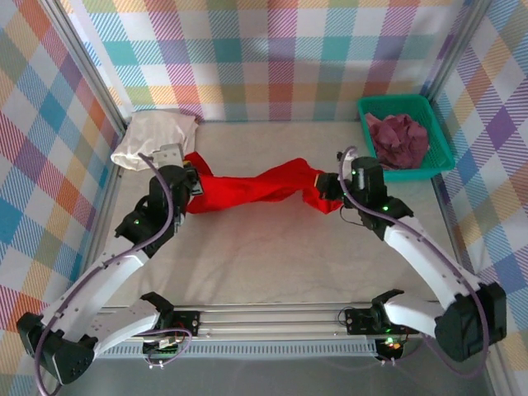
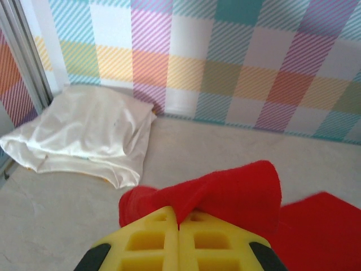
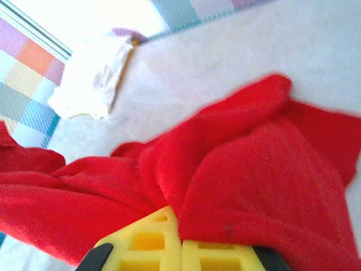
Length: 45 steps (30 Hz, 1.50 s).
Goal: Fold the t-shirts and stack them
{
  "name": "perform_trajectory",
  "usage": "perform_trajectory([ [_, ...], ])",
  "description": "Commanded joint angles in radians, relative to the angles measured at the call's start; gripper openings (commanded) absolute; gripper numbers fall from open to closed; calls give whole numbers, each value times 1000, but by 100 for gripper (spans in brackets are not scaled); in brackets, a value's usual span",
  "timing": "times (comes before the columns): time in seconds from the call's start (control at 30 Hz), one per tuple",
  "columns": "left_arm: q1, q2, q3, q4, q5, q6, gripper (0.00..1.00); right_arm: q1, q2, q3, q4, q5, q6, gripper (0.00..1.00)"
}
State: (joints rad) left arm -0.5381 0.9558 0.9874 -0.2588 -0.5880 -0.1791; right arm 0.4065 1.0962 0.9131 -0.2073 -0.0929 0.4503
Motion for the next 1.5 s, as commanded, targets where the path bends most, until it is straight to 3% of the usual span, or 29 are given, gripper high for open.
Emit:
perform_trajectory([
  [0.0,12,-48,80,24,1,92,0,-5,-66,91,-136,38,-88,0],
  [0.4,10,-165,226,-112,10,248,0,-5,-186,315,-373,55,-118,0],
  [0.53,10,-200,305,-206,-7,283,0,-5,-215,398,-464,18,-160,0],
  [0.8,10,-202,513,-354,59,323,0,-5,-274,514,-544,-88,-126,0],
  [0.93,10,-69,733,-501,107,318,0,-5,-258,583,-565,-54,-79,0],
  [1.07,12,131,906,-557,64,363,0,-5,-139,649,-606,30,-34,0],
  [1.17,48,322,1054,-576,88,402,0,-6,14,734,-654,98,-16,0],
  [1.27,181,562,1242,-643,261,343,0,-30,179,773,-615,99,-1,0],
  [1.47,234,1048,1444,-606,325,420,0,-119,545,836,-457,45,83,0],
])
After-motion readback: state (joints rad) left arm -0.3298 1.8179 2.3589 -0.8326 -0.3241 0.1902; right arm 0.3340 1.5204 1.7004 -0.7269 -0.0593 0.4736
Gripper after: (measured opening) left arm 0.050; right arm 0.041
